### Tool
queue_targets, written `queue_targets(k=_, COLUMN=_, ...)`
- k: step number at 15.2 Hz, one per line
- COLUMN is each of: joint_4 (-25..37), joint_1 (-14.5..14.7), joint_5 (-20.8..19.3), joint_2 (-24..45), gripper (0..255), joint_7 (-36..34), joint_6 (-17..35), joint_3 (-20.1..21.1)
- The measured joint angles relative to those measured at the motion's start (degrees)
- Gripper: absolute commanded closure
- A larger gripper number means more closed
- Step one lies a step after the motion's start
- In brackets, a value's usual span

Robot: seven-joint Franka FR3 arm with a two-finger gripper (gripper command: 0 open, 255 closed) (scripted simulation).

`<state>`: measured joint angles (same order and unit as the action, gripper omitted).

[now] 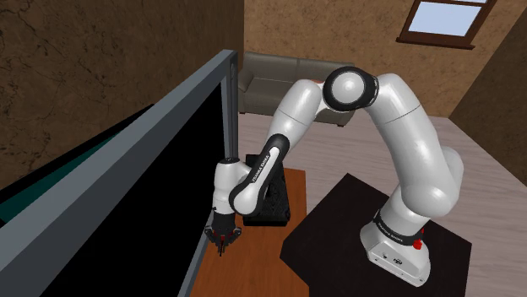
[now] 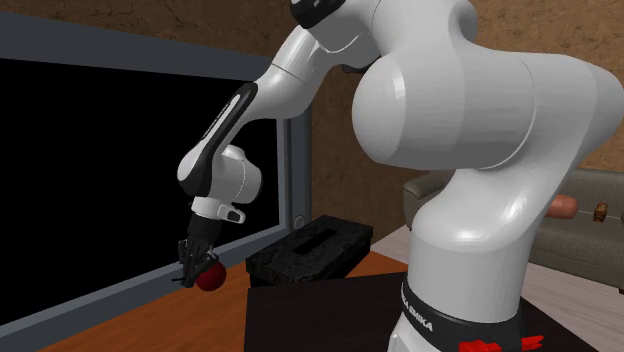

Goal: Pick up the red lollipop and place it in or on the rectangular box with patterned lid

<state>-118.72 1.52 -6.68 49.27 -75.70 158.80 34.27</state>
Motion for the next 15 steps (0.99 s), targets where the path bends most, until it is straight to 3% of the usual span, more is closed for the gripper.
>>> queue_targets(k=6, joint_4=-0.09, joint_1=-0.09, joint_5=0.08, joint_2=-0.26, gripper=255, joint_7=-0.06, joint_6=-0.18, joint_3=0.15)
queue_targets(k=15, joint_4=-2.38, joint_1=-3.18, joint_5=1.93, joint_2=-6.07, gripper=255, joint_7=-0.44, joint_6=-3.88, joint_3=3.84)
